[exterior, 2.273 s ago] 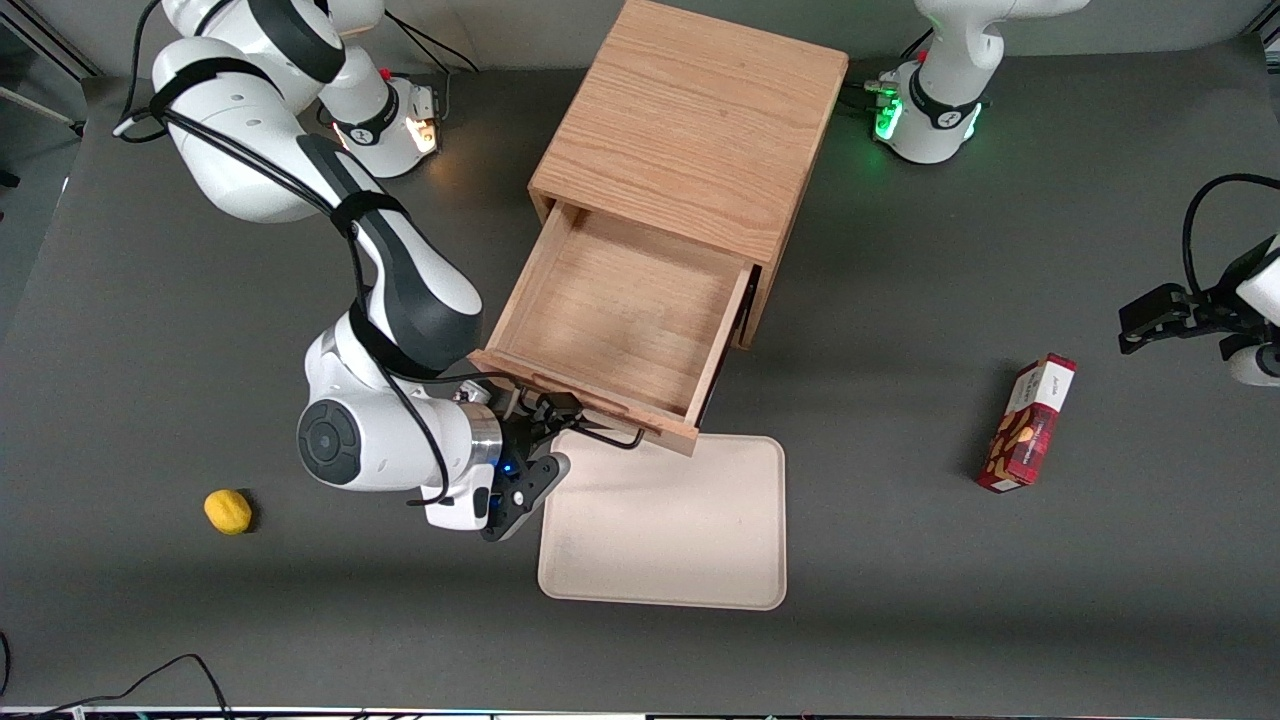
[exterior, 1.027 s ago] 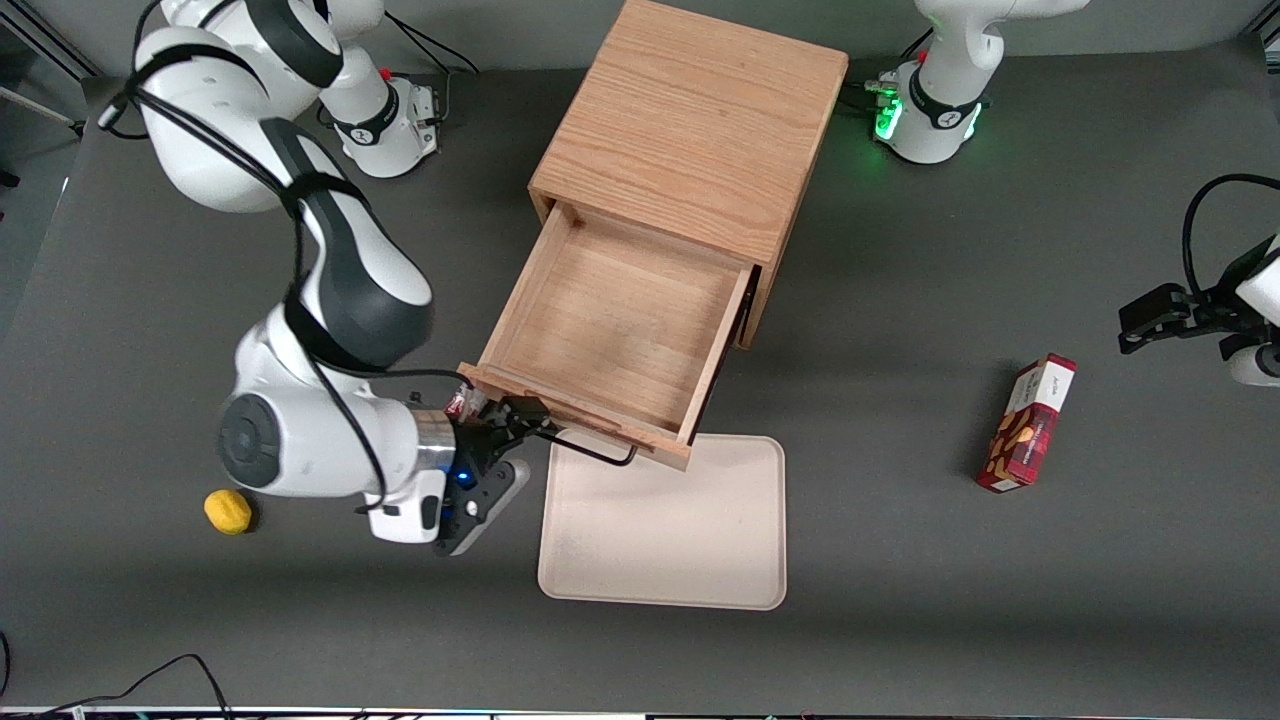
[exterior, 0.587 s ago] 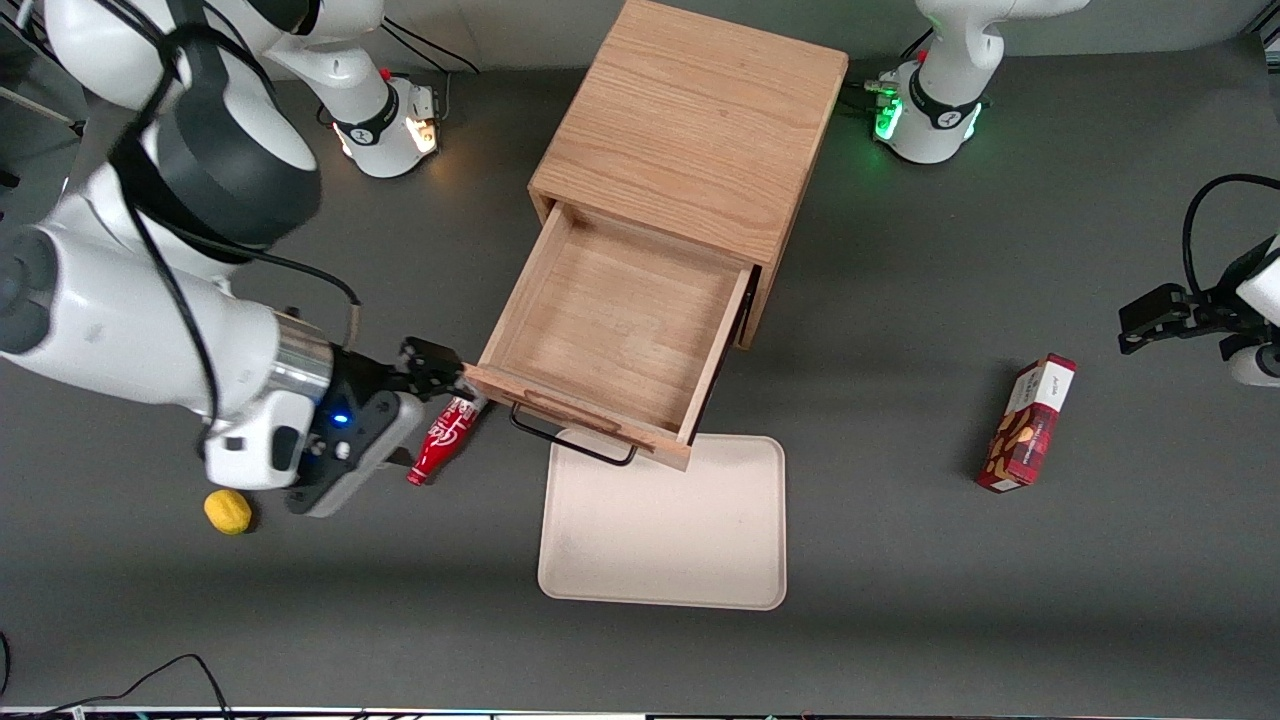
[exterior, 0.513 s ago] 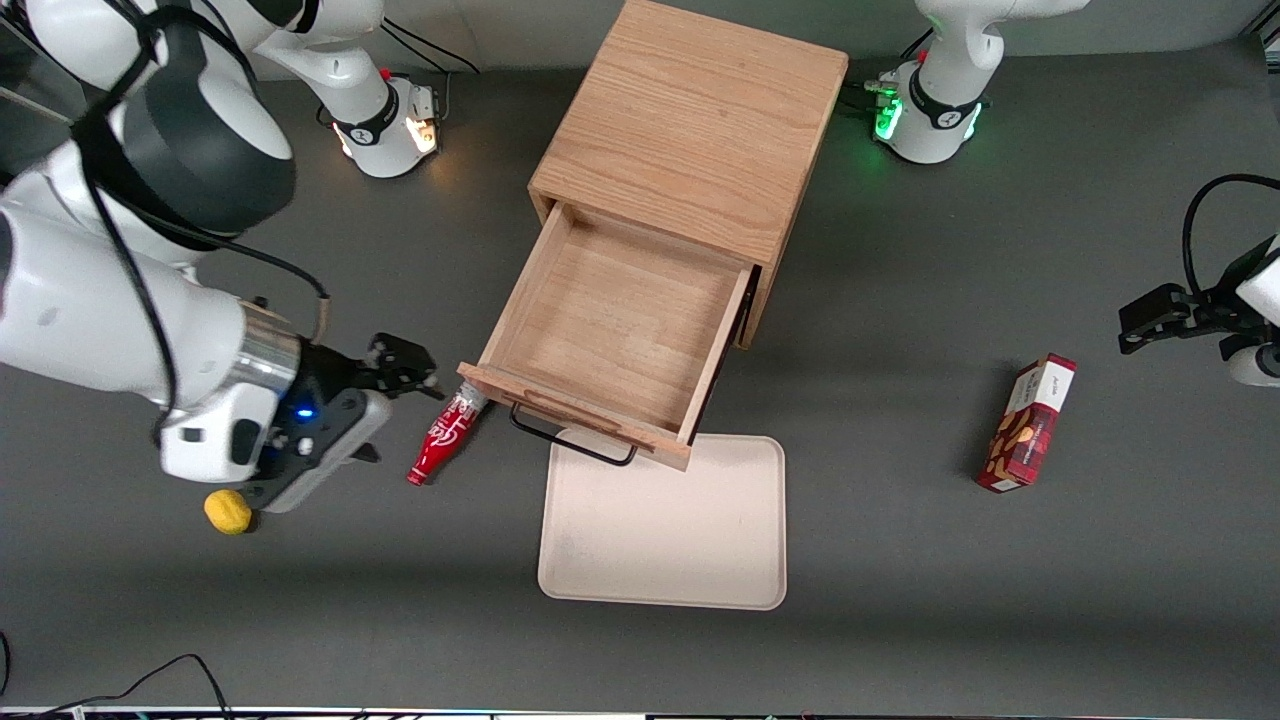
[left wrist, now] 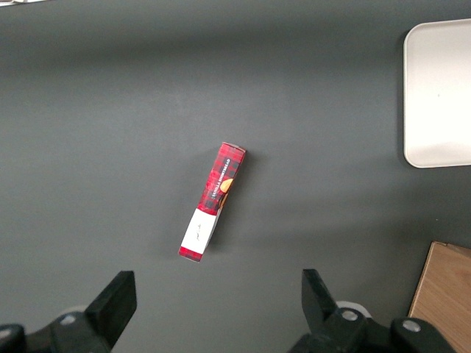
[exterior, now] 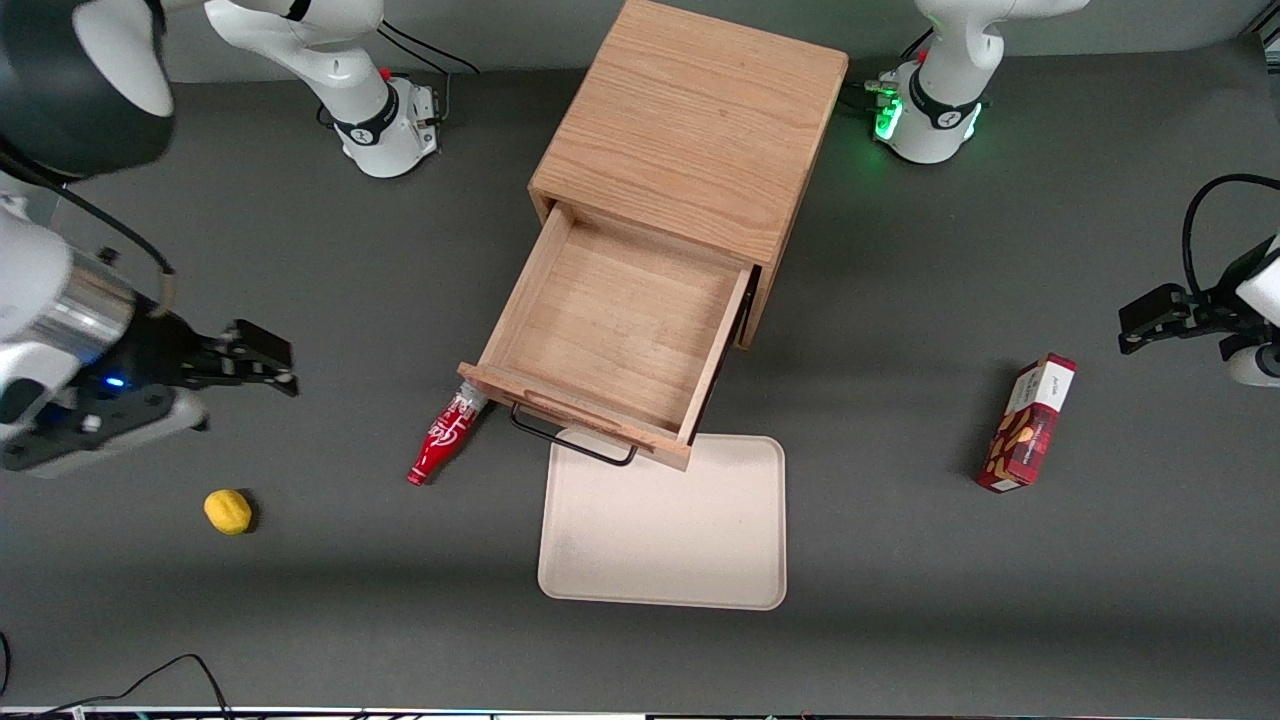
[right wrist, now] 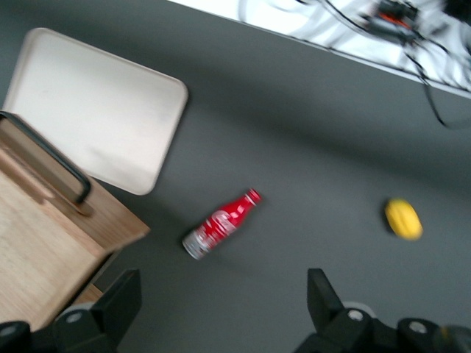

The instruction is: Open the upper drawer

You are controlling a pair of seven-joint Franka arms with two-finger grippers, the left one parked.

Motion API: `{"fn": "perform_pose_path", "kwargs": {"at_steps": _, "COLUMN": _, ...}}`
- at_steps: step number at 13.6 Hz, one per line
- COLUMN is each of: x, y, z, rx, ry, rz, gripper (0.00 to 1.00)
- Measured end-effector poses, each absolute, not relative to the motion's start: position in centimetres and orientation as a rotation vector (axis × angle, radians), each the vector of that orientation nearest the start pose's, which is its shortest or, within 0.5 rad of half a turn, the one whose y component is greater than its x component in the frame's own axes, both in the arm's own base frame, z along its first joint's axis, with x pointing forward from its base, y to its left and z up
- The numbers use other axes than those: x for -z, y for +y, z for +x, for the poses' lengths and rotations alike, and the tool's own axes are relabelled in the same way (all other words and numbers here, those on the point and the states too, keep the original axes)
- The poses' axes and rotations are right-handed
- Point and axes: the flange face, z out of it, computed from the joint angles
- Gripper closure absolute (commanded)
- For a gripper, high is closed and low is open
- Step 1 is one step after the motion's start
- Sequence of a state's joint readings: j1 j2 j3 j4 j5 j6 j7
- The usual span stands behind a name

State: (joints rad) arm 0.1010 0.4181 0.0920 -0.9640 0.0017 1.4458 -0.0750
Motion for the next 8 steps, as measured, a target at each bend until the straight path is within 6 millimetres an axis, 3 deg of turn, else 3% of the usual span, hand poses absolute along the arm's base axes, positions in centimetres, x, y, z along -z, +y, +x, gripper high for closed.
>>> {"fn": "perform_pose_path", "kwargs": {"at_steps": 4, "x": -65.8, "y": 5.0, "z": 62.4, "rx": -0.028, "ry": -0.228, "rz": -3.134, "gripper": 0.0}}
{"fn": "perform_pose_path", "kwargs": {"at_steps": 8, "x": -64.4, "y": 0.6, "z": 59.8, "rx": -0.123, "ry": -0.059, "rz": -3.153, "gripper": 0.0}}
